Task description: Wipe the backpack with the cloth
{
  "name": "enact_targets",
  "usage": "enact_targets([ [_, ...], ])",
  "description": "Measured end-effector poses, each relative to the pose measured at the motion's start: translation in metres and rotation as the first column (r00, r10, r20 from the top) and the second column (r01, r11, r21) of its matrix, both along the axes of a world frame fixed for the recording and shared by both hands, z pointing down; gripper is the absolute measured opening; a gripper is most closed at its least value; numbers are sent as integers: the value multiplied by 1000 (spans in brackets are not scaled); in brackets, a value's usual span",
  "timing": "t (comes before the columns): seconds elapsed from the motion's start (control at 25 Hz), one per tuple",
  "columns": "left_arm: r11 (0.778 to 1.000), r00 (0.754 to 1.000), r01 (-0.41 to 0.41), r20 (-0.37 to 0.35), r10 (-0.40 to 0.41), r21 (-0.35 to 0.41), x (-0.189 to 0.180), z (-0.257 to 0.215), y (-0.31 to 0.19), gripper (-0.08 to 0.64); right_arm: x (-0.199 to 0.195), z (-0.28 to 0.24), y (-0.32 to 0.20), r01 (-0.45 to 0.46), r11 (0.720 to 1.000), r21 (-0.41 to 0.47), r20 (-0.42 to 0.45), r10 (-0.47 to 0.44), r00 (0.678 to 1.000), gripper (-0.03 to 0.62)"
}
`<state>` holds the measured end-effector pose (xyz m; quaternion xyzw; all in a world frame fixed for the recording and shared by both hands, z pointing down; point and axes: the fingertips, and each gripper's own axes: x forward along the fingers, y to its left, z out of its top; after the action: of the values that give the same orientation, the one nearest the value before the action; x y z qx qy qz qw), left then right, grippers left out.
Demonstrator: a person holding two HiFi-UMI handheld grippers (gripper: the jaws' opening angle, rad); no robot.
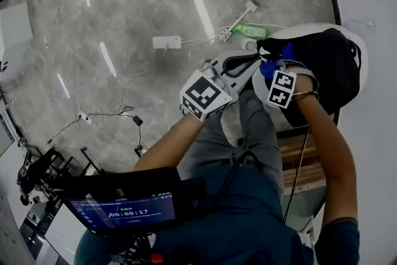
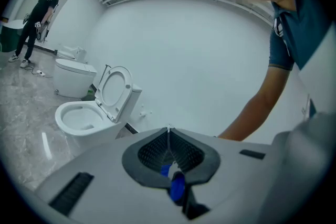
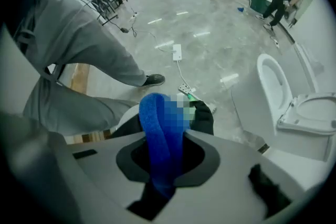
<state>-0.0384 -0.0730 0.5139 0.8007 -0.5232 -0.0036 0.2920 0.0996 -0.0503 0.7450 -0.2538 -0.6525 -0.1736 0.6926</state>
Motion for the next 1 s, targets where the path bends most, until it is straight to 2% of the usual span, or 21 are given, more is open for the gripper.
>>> enact_targets([
  [0.08,1000,1000,0,8,0,-7,-8,-1,11,17,-5,9,36,-42,999,-1,28,42,999,54],
  [0.16,1000,1000,-9,9,9,-2,-24,-17,19,17,-11,0,67,-170,984,-50,26,171,985,54],
  [0.24,999,1000,-31,6,31,18,-42,-43,27,17,-17,-21,91,-352,930,-109,12,355,935,54],
  [0.28,998,999,-47,8,47,32,-49,-56,31,17,-19,-35,98,-443,887,-131,16,449,893,54],
  [0.32,997,998,-65,12,65,46,-55,-68,35,17,-22,-50,104,-534,832,-153,33,544,838,54],
  [0.36,995,996,-85,16,84,57,-59,-79,39,17,-27,-66,106,-622,762,-179,60,639,767,54],
  [0.4,992,994,-107,21,106,66,-62,-88,44,17,-31,-85,106,-701,682,-210,97,728,679,54],
  [0.48,981,985,-169,34,167,90,-66,-107,50,17,-39,-130,96,-818,505,-276,192,863,468,54],
  [0.56,965,972,-235,56,229,119,-65,-129,54,17,-41,-180,80,-867,344,-360,293,924,245,54],
  [0.64,950,960,-278,84,269,138,-58,-153,67,17,-35,-235,75,-859,222,-462,370,928,41,54],
  [0.72,933,947,-318,105,303,167,-48,-179,82,17,-21,-293,76,-818,129,-561,436,886,-159,54],
  [0.76,922,940,-339,112,323,187,-43,-190,87,17,-14,-320,76,-798,106,-593,471,849,-238,54],
  [0.8,911,933,-358,116,340,204,-38,-197,90,17,-8,-341,76,-789,101,-606,510,811,-287,54],
  [0.92,891,920,-391,122,372,231,-26,-212,100,17,11,-389,86,-802,136,-582,628,702,-336,54],
  [1.0,877,912,-410,132,389,250,-16,-225,113,17,26,-428,98,-791,149,-593,685,609,-399,54],
])
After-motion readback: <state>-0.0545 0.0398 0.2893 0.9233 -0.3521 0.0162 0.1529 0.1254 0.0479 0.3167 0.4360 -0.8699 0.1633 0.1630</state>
